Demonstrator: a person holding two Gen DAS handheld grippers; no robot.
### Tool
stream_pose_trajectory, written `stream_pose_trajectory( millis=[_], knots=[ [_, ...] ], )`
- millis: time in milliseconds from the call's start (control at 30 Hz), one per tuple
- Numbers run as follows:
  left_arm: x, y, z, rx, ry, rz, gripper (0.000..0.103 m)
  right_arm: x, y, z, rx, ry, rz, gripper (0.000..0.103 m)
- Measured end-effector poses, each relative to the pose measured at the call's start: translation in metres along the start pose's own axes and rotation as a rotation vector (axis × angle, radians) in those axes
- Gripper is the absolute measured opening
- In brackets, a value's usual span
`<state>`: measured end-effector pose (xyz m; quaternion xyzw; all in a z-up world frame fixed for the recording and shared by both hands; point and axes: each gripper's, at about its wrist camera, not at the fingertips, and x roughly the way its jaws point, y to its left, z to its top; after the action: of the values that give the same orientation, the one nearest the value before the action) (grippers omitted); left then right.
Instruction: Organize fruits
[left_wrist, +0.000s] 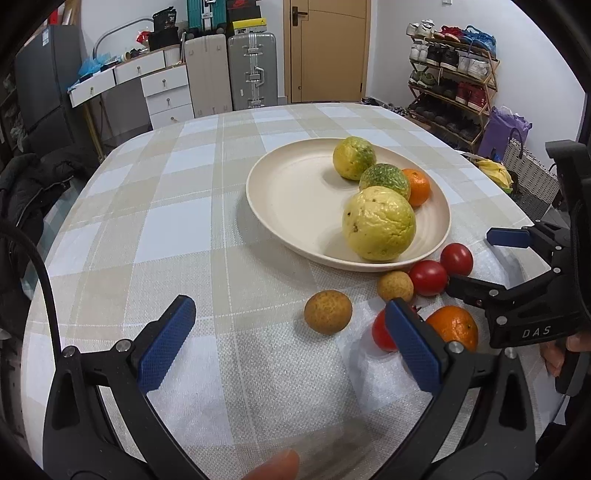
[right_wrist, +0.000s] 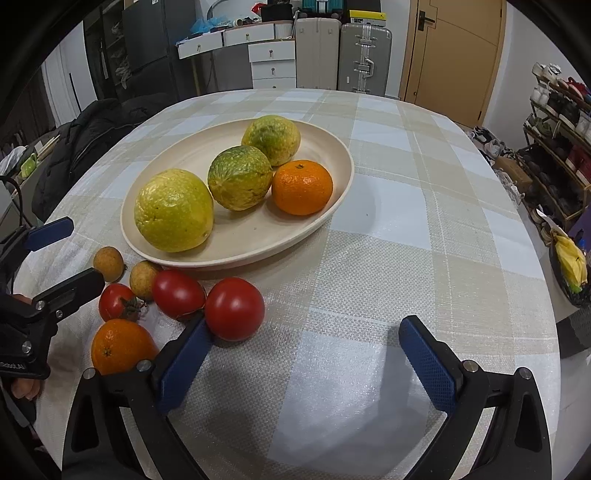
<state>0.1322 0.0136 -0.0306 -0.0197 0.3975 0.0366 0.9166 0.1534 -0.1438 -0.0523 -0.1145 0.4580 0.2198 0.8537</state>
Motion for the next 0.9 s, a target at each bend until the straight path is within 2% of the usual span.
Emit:
stream_pose_trajectory(
  millis=[267, 433, 567, 633, 900],
  knots=[
    [0.002, 0.003, 0.0, -0.012, 0.007, -0.003, 0.102, -0.006, 0.007, -0.001, -0.043, -0.028, 0.036, 0.078],
    [0.002, 0.003, 0.0, -0.013, 0.007, -0.003, 0.102, -0.011, 0.013, -0.002, -0.071, -0.042, 0.088, 0.05],
    [0.002, 0.003, 0.0, -0.013, 0.007, -0.003, 0.102, -0.014, 0.016, -0.003, -0.072, -0.05, 0.119, 0.041],
    [0.002, 0.003, 0.0, -0.013, 0.007, -0.004, 0.102, -0.015, 0.015, -0.003, -0.063, -0.052, 0.145, 0.03],
    [0.005, 0.005, 0.0, -0.014, 0.015, -0.001, 0.102, -0.02, 0.012, -0.002, -0.04, -0.075, 0.176, 0.029]
  ],
)
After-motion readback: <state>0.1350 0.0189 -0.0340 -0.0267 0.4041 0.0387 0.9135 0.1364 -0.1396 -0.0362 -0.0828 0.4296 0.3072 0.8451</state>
